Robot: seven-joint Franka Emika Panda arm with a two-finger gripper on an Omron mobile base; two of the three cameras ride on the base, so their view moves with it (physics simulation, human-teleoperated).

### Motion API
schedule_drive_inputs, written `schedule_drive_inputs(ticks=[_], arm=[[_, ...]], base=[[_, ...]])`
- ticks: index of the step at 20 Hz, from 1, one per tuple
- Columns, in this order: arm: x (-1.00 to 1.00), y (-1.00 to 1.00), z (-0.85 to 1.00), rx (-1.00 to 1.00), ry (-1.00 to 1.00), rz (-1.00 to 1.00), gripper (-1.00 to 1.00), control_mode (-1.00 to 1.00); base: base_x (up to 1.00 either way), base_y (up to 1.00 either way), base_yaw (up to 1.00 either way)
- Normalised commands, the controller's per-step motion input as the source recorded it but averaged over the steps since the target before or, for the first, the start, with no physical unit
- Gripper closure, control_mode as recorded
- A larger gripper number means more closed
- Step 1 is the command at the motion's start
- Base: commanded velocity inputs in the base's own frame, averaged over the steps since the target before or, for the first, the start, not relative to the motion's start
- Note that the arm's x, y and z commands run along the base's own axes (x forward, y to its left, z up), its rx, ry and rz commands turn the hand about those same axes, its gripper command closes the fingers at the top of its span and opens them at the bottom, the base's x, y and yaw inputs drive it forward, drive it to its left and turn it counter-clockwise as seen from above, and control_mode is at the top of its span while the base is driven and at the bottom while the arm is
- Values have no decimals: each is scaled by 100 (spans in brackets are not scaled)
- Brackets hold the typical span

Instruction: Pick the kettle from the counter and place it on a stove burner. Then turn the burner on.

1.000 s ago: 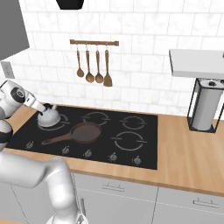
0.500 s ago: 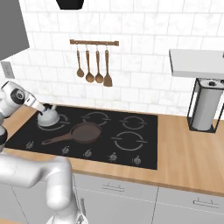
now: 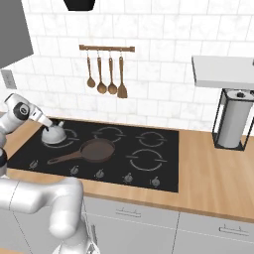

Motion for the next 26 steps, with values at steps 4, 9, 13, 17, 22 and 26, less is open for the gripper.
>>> schedule_drive_inputs(ticks=[4,9,13,17,22,26], arm=[[11,0,0,0,0,0,-100,-100],[7,0,0,-1,0,-4,-100,-100],[20,-4,-1,-7,-7,-6,-100,-100],[28,-16,-6,-8,-10,-4,-100,-100],[18,-9,-20,-6,-3,-1,-100,-100],[0,0,-44,-5,0,-1,-100,-100]], base=[[0,0,0],[0,0,0],[0,0,0],[0,0,0],[0,0,0],[0,0,0]])
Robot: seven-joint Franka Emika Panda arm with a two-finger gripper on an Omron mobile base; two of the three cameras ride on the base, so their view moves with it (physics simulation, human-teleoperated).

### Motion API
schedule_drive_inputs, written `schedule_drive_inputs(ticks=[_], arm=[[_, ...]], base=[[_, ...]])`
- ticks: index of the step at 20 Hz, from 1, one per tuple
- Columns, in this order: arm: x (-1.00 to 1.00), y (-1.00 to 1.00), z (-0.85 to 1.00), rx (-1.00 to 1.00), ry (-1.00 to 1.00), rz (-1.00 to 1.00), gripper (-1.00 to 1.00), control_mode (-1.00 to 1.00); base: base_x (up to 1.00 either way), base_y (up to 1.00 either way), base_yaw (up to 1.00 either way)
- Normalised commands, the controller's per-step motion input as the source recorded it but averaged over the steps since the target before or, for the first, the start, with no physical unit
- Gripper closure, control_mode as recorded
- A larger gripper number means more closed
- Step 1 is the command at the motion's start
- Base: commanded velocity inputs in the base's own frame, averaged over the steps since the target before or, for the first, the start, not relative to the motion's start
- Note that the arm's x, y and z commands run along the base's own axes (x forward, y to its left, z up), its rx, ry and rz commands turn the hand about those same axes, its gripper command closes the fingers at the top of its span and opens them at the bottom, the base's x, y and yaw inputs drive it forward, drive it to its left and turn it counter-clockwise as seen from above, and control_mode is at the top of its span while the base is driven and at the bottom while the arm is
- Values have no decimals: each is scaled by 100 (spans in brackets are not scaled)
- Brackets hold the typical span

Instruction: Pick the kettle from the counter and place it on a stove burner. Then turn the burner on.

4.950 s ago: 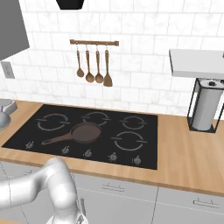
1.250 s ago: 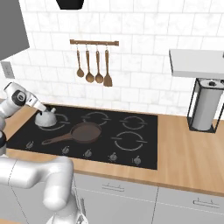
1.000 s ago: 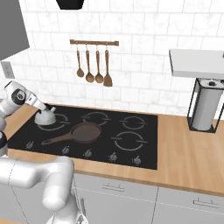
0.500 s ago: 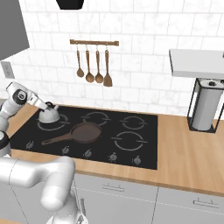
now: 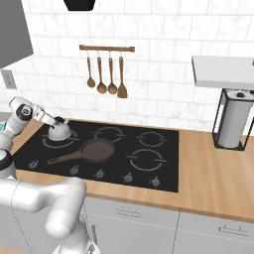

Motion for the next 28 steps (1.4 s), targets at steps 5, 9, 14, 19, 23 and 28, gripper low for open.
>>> schedule_drive_inputs(ticks=[5,9,14,19,23,28], arm=[[-6,0,-32,-1,7,-1,-100,-100],[-28,0,-14,0,23,-1,-100,-100],[-40,31,-48,-1,5,0,-100,-100],[-51,44,-7,0,0,0,-100,-100],[-100,7,19,4,-1,0,-100,-100],[-100,0,1,10,0,0,-100,-100]], base=[[0,0,0],[0,0,0],[0,0,0],[0,0,0],[0,0,0],[0,0,0]])
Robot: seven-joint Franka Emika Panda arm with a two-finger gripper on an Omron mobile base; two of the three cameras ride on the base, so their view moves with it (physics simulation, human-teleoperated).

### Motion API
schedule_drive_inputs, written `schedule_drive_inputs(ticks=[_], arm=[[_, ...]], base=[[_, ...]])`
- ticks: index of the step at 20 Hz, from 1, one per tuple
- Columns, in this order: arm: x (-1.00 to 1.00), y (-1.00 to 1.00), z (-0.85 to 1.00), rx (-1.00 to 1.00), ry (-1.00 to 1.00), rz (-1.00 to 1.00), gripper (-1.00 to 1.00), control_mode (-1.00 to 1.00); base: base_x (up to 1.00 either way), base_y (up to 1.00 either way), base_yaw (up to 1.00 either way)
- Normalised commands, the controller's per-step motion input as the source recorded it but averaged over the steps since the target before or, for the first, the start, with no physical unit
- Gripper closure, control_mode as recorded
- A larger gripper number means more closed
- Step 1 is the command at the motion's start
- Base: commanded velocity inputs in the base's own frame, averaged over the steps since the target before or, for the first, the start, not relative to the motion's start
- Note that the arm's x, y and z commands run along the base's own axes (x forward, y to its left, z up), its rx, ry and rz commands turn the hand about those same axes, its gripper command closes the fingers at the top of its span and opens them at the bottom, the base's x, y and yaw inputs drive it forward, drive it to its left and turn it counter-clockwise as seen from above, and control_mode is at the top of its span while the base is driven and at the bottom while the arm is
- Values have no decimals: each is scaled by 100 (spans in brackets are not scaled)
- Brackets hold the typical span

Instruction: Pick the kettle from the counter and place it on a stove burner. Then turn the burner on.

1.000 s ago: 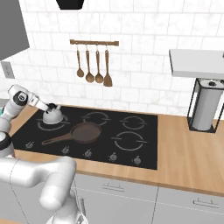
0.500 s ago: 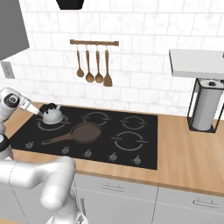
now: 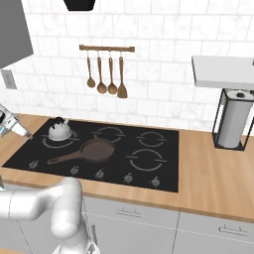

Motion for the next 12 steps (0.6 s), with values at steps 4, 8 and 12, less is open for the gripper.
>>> schedule_drive_inputs(ticks=[4,8,12], arm=[[-100,-8,7,18,0,5,-100,-100],[-97,-33,0,27,0,18,-100,-100],[-54,-46,0,33,0,26,-100,-100]], base=[[0,0,0],[0,0,0],[0,0,0]])
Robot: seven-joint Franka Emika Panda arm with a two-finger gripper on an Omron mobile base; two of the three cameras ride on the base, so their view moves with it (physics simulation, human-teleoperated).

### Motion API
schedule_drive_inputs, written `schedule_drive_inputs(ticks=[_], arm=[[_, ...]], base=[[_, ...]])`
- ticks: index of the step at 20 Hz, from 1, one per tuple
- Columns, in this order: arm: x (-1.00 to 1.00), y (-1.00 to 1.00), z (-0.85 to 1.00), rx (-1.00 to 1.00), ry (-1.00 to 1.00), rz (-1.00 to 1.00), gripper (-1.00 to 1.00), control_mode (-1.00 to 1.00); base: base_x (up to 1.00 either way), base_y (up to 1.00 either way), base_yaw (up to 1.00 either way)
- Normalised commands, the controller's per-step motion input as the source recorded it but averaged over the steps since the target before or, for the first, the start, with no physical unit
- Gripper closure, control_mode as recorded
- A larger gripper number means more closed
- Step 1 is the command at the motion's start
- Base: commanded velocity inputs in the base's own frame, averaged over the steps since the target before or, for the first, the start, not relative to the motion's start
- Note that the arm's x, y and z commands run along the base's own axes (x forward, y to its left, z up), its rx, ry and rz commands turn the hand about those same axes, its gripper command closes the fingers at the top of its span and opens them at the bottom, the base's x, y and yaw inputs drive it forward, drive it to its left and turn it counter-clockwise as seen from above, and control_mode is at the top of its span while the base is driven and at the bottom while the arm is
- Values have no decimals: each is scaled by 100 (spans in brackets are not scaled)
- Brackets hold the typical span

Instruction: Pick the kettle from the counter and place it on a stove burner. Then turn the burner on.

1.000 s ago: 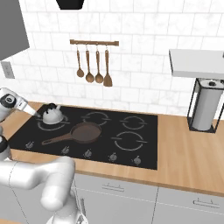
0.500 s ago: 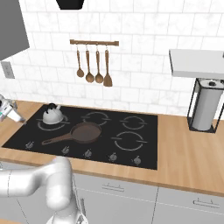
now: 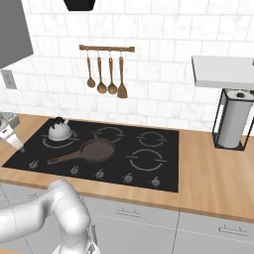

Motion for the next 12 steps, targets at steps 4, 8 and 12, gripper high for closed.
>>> schedule_drive_inputs(ticks=[4,8,12], arm=[[-16,-34,0,28,2,29,-100,-100],[-3,-4,-8,16,6,31,-100,-100],[0,6,-14,7,6,20,-100,-100]], base=[[0,0,0],[0,0,0],[0,0,0]])
